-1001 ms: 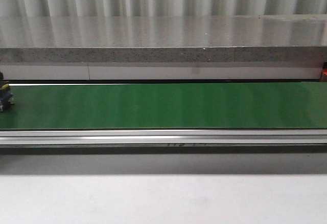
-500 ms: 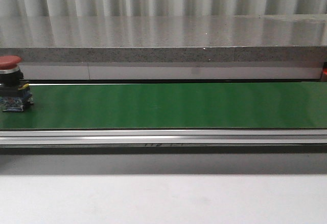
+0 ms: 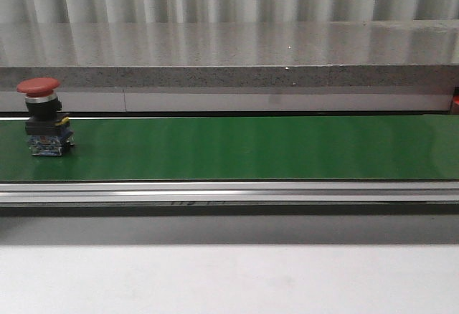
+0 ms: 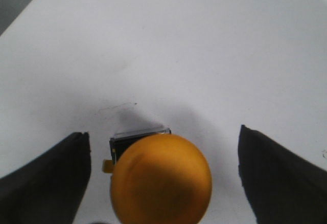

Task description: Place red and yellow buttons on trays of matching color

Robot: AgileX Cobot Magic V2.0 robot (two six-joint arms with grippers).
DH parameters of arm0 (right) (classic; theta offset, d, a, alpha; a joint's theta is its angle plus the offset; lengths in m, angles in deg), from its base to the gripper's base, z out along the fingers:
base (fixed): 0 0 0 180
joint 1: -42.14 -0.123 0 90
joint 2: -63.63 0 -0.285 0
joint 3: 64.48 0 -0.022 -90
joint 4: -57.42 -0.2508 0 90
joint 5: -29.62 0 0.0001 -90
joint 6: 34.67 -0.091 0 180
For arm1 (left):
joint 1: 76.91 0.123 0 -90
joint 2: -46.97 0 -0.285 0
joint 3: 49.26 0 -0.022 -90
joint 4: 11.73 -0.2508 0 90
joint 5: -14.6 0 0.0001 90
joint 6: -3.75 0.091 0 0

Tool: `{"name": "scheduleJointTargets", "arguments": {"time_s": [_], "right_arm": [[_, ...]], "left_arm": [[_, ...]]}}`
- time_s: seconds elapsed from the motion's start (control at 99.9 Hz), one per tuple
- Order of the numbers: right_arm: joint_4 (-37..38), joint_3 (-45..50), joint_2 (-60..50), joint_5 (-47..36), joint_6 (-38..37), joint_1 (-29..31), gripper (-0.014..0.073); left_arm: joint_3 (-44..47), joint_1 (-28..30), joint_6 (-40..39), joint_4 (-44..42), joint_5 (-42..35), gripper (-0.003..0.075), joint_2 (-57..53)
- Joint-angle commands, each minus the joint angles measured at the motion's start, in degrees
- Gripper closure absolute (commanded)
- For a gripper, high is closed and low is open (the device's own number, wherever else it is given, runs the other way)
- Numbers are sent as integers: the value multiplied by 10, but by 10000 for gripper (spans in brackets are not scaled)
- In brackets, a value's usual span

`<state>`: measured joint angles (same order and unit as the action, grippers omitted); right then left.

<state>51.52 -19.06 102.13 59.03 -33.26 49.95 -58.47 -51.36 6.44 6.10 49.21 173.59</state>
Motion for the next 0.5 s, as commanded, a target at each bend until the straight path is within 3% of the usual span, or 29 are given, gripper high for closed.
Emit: {"name": "scheduleJointTargets", "arguments": {"time_s": [0.0,0.15,0.23,0.49], "right_arm": [[-1,-16,1,-40,5,0,661],[-1,-16,1,-40,5,0,661],[-1,-16,1,-40,5,0,661],[-1,-16,1,-40,5,0,661]], "left_arm": [[-18,2,-7,11,-18,303,-31],[-20,2,-7,17,3,615,-34],[-20,2,-7,19,10,741,-44],[-20,-2,-4,19,35,740,-136]]}}
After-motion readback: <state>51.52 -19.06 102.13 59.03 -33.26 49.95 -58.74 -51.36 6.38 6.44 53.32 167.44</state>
